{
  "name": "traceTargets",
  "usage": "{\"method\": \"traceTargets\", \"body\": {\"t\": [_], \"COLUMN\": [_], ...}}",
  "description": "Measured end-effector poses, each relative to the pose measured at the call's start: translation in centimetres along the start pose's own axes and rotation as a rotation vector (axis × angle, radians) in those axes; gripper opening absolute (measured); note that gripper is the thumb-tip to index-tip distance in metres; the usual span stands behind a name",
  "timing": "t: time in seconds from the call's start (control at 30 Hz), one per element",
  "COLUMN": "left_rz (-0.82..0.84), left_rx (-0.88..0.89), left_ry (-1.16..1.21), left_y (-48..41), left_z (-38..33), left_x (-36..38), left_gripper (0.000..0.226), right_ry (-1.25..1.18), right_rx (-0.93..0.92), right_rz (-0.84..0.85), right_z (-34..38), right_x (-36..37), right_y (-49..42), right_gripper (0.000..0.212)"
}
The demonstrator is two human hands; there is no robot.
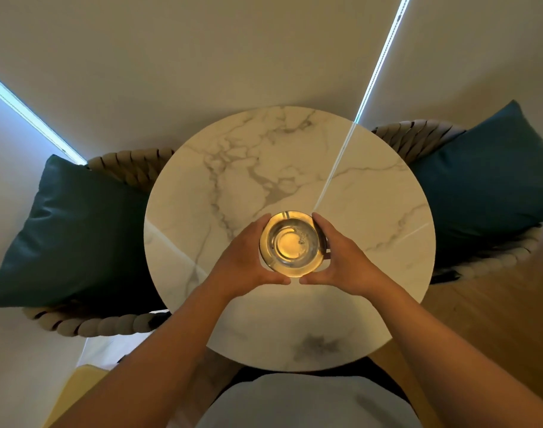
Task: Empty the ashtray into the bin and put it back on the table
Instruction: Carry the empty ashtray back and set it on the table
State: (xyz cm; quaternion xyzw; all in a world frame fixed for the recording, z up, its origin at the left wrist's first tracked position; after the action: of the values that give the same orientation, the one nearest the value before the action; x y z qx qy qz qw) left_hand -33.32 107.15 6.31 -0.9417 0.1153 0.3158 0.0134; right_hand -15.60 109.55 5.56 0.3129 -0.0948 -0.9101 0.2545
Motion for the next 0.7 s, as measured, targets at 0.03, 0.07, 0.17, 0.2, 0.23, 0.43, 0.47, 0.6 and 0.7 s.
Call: {"method": "traceTargets", "body": {"t": [0.03, 0.07, 0.17, 0.2, 0.23, 0.43, 0.47, 0.6, 0.7], "left_rz": [-0.001, -0.002, 0.013, 0.019, 0.021, 0.036, 0.039, 0.019, 0.023], "left_rx": [-0.002, -0.01, -0.06, -0.08, -0.096, -0.176, -0.185, -0.214, -0.22], "left_ry": [0.007, 0.01, 0.022, 0.028, 0.03, -0.026, -0.037, -0.095, -0.159], "left_y": [-0.9, -1.7, -4.1, -4.9, -5.7, -10.3, -10.8, -12.3, -13.0], "left_z": [0.5, 1.0, 2.5, 3.1, 3.7, 6.8, 7.2, 9.0, 10.2], "left_x": [-0.1, -0.2, 0.4, 0.8, 1.2, 3.7, 4.0, 4.8, 5.3], "left_gripper": [0.114, 0.111, 0.109, 0.11, 0.111, 0.114, 0.113, 0.112, 0.112], "right_ry": [0.008, 0.019, 0.055, 0.064, 0.075, 0.163, 0.176, 0.25, 0.384], "right_rx": [0.002, 0.009, 0.034, 0.038, 0.038, 0.066, 0.075, 0.069, 0.045], "right_rz": [-0.003, -0.006, 0.012, 0.022, 0.029, 0.069, 0.075, 0.076, 0.063], "right_z": [-0.1, -0.4, -1.4, -1.9, -2.3, -5.9, -6.4, -7.8, -8.4], "right_x": [0.0, -0.1, -0.4, -0.5, -0.7, -1.3, -1.3, -0.8, -0.4], "right_y": [-0.9, -1.8, -4.8, -5.8, -6.8, -12.2, -12.8, -15.0, -16.3], "right_gripper": [0.121, 0.122, 0.124, 0.122, 0.12, 0.119, 0.12, 0.119, 0.12]}}
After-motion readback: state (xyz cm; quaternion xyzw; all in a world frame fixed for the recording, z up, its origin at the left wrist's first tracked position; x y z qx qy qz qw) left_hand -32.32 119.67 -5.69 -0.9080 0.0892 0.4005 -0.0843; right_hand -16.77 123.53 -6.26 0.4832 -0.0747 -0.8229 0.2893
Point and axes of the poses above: each hand's wrist, its own y-axis away from the middle knuckle, its own x-axis out of the palm, z = x × y, the point moved 8 cm from there along -y, towards the middle knuckle, and after that the axes turned 6 degrees about x, right-handed, at the moved point
